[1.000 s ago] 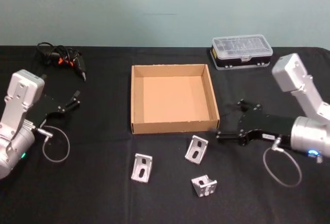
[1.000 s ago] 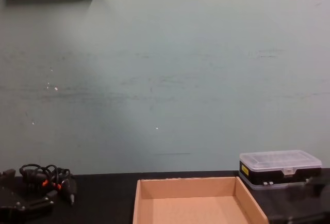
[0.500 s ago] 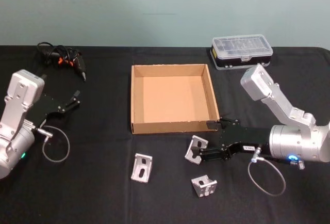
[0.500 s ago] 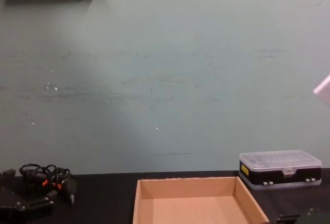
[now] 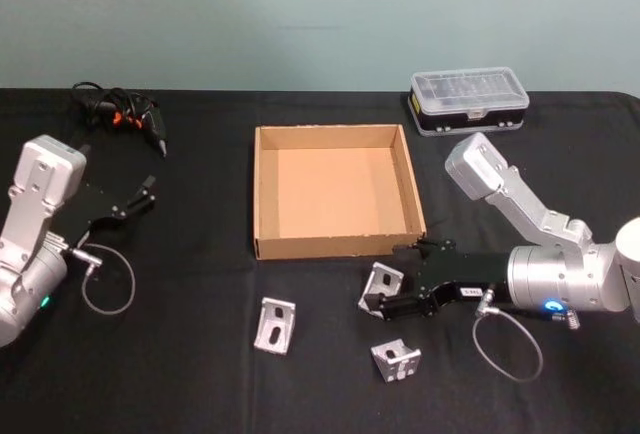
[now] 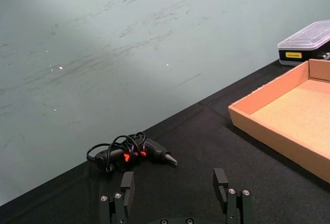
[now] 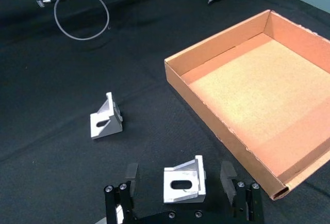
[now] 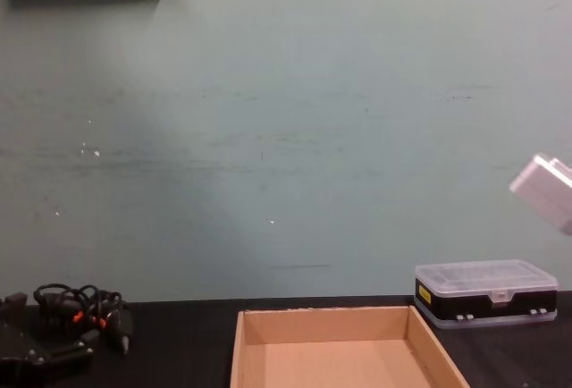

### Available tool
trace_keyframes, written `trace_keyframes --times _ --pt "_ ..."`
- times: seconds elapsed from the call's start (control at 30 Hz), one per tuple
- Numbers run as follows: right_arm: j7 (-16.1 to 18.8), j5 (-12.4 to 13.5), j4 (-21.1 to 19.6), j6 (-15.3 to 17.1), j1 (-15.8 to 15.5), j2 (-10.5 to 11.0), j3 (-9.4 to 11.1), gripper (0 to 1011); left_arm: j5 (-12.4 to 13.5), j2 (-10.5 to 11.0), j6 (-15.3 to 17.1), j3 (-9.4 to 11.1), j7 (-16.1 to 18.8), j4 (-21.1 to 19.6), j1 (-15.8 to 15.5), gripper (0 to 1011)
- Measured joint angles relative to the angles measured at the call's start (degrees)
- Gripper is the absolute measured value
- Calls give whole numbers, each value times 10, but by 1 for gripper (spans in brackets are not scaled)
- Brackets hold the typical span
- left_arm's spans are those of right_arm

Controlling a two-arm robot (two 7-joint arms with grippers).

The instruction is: Use one hand to pick up the angle iron from the table and place it into the box.

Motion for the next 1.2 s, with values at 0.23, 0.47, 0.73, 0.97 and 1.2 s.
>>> trace_keyframes --times 0.23,0.47,0.73,0.97,1.2 --pt "2 -4 17 1 13 -6 -10 1004 0 0 0 0 0 0 0 1000" --pt "5 -5 30 1 19 -9 -13 1004 0 0 0 0 0 0 0 1000" --pt "9 -7 43 -2 26 -12 -18 891 0 0 0 0 0 0 0 1000" --pt "9 -10 47 -4 29 -15 -20 695 0 0 0 0 0 0 0 1000" --pt "9 -14 53 -4 33 -18 -23 470 0 0 0 0 0 0 0 1000"
